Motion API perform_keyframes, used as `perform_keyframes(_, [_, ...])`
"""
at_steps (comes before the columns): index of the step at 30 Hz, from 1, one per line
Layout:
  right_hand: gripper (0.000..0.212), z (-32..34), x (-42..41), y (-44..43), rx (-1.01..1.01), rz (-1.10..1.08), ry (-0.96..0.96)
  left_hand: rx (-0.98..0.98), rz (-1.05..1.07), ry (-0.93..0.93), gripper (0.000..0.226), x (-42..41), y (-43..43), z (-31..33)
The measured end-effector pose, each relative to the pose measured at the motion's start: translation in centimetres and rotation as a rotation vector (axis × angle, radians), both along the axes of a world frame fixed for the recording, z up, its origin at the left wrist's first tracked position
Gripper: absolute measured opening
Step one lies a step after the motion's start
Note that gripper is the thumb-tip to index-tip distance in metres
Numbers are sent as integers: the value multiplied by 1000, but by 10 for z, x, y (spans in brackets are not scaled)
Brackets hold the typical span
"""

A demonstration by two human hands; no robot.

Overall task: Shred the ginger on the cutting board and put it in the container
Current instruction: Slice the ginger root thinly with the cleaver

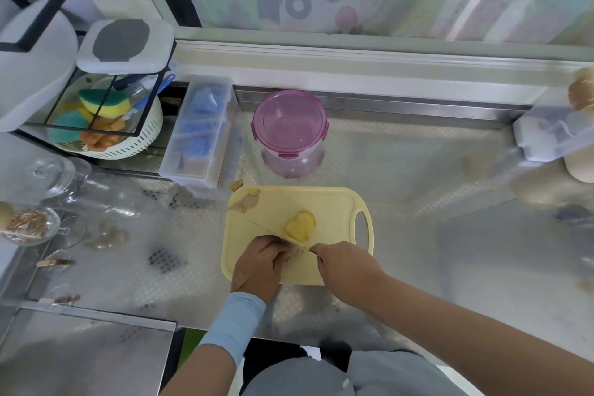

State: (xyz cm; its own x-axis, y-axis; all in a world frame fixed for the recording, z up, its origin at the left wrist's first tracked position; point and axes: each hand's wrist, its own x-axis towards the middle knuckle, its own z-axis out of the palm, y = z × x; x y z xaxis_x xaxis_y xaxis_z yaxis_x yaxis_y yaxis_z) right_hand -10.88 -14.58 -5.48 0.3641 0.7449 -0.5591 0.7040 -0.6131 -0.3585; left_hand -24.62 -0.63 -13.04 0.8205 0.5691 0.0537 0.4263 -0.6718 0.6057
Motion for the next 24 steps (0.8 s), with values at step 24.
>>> perform_keyframes(24, [28, -15, -4, 2, -13, -44, 43, -6, -9, 6, 29, -2, 1, -3])
